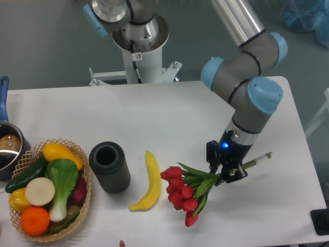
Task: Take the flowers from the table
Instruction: 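Lift the tulip bouquet up off the table toward the black cup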
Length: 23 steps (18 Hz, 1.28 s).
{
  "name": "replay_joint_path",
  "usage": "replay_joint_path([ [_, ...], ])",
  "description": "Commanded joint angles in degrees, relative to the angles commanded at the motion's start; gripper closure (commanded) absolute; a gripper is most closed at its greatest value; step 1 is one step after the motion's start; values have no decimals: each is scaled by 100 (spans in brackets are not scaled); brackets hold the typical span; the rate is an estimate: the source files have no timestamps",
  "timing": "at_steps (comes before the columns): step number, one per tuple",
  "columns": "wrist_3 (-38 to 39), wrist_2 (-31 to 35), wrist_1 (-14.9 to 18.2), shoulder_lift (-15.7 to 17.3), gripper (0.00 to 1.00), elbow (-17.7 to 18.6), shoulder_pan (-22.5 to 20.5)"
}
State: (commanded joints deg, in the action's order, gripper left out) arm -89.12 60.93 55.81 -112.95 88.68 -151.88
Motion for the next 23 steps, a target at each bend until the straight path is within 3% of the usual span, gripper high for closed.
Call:
replay_joint_path([
  [7, 518, -897, -9, 633, 65, 378, -52],
  [23, 1099, -1830, -26, 774, 65, 413, -114],
])
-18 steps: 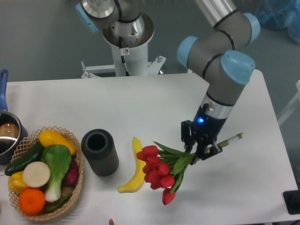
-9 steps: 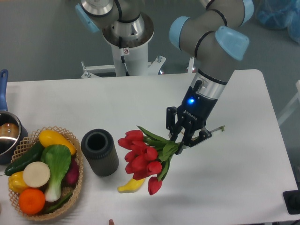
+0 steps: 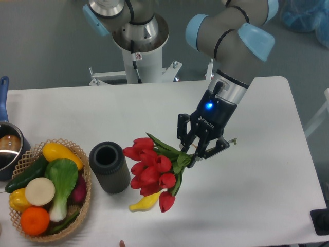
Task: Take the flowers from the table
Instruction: 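Lift the tulip bouquet up off the table toward the black cup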
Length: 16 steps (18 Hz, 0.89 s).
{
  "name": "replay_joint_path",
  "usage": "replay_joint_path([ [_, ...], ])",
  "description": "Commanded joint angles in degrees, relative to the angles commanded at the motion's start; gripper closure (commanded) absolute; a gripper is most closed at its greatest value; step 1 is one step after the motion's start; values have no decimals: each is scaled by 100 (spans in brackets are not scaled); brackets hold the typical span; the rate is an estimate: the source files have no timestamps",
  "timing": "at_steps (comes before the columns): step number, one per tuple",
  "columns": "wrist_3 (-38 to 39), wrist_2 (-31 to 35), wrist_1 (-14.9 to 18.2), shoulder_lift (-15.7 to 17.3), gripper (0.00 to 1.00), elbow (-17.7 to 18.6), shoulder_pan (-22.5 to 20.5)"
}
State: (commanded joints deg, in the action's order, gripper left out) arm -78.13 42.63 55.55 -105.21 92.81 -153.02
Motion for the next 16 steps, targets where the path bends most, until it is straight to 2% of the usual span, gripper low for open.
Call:
replay_joint_path([
  [16, 0, -237, -9, 150, 65, 211, -158],
])
